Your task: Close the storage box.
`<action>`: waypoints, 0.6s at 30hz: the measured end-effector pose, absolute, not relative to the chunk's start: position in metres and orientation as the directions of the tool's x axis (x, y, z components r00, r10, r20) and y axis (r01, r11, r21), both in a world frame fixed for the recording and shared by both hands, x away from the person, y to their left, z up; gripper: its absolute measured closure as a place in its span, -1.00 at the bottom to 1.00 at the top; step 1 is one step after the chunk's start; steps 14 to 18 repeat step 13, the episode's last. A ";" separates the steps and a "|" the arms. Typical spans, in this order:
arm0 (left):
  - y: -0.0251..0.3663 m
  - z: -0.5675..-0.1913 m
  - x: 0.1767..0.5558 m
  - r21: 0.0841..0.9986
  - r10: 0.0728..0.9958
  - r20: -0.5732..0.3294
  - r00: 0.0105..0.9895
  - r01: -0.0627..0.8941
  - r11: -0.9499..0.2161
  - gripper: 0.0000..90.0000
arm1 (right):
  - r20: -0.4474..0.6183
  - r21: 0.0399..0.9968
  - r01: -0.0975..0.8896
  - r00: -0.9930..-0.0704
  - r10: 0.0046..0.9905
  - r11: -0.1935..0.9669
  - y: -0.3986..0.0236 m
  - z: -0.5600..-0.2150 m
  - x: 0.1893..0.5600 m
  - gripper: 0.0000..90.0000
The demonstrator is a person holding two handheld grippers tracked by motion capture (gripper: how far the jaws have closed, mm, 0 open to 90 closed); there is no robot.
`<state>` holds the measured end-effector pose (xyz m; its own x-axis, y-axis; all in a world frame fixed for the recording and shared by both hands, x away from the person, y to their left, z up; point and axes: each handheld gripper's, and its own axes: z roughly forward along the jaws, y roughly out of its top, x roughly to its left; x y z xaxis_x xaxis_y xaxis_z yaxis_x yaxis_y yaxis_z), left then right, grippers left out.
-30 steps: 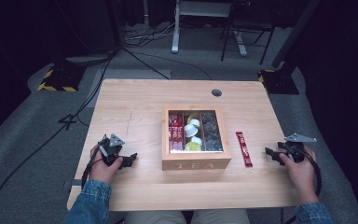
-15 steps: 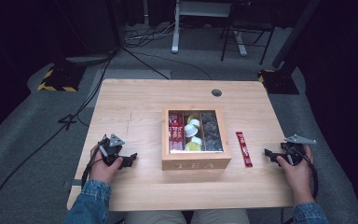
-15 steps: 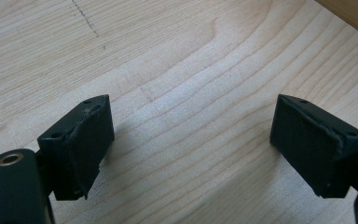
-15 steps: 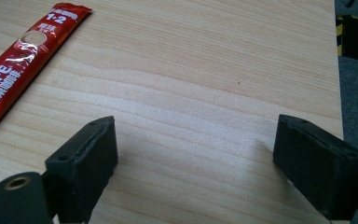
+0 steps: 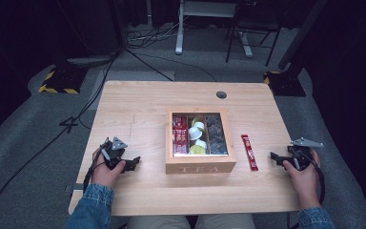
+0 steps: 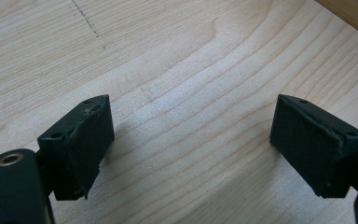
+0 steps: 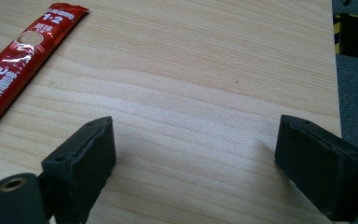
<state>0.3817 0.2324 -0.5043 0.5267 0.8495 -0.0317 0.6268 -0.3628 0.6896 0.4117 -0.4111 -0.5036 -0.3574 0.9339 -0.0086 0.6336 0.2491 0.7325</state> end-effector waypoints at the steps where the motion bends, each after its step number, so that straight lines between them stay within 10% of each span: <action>1: 0.232 -0.504 0.382 0.690 0.849 -0.032 0.527 0.626 -0.363 -0.69 | -0.008 0.732 0.635 -0.355 0.935 0.247 -0.411 -0.504 0.412 -0.75; 18: 0.232 -0.504 0.382 0.690 0.849 -0.033 0.527 0.627 -0.362 -0.69 | -0.009 0.729 0.641 -0.339 0.941 0.239 -0.411 -0.504 0.412 -0.79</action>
